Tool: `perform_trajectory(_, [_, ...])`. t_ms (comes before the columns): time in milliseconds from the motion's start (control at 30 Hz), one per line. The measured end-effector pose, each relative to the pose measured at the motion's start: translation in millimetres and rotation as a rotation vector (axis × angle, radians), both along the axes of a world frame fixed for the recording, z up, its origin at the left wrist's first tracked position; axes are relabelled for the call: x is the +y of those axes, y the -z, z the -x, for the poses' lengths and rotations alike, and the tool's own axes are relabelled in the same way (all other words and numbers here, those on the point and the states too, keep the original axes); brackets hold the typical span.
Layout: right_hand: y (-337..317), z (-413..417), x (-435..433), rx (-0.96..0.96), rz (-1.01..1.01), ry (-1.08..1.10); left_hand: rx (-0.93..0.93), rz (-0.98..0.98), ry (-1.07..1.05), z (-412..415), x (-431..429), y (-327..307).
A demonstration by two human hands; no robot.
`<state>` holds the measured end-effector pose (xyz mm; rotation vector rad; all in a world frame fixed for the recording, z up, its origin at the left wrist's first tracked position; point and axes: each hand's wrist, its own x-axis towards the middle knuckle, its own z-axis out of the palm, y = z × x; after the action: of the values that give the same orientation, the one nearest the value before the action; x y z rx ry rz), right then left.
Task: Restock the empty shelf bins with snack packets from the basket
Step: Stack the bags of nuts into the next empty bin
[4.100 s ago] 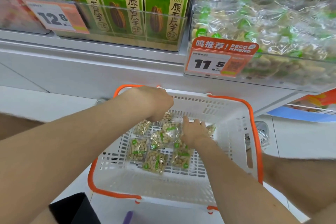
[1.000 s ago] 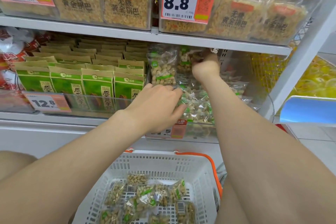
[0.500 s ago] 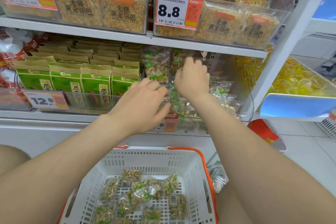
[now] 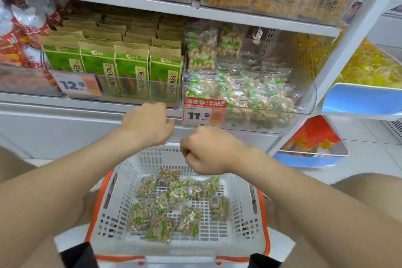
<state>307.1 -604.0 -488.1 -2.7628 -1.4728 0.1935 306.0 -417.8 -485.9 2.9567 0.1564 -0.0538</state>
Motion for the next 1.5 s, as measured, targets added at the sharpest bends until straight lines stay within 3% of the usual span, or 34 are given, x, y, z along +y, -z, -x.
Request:
perform_trajectory(133, [51.1, -1.3, 1.6, 0.133, 0.344, 0.038, 0.299, -0.155, 0.325, -2.8, 3.2, 35.4])
perform_trajectory(300, [110.5, -30.0, -8.5, 0.157, 0.542, 0.16, 0.546, -0.287, 0.585, -8.3, -8.2, 72.8])
perform_trajectory(467, [175.8, -46.1, -24.1, 0.118, 0.64, 0.25, 0.486, -0.371, 0.691, -20.0, -12.9, 99.3])
perform_trajectory(767, [281.2, -36.2, -33.4, 0.446, 0.588, 0.414, 0.511, -0.362, 0.745, -28.6, -15.0, 130.9])
perform_trajectory(867, [281.0, -25.6, -33.4, 0.49, 0.619, 0.455, 0.519, -0.334, 0.733, -29.1, -16.2, 137.6])
perform_trajectory(1000, [272.3, -20.4, -35.6, 0.411, 0.669, 0.398, 0.528, -0.316, 0.719, -29.7, -17.0, 141.5])
perform_trajectory(1167, [275.9, -24.7, -34.0, 0.306, 0.516, 0.42, 0.527, -0.343, 0.705, -30.0, -16.4, 137.4])
perform_trajectory(1333, [240.8, -36.0, -28.1, 0.481, 0.104, 0.603, 0.616, -0.296, 0.621, -26.2, -18.0, 122.4])
perform_trajectory(1500, [166.6, -26.0, -5.0, 0.497, -0.156, 0.492, 0.691, -0.174, 0.553, -19.3, -17.0, 91.8])
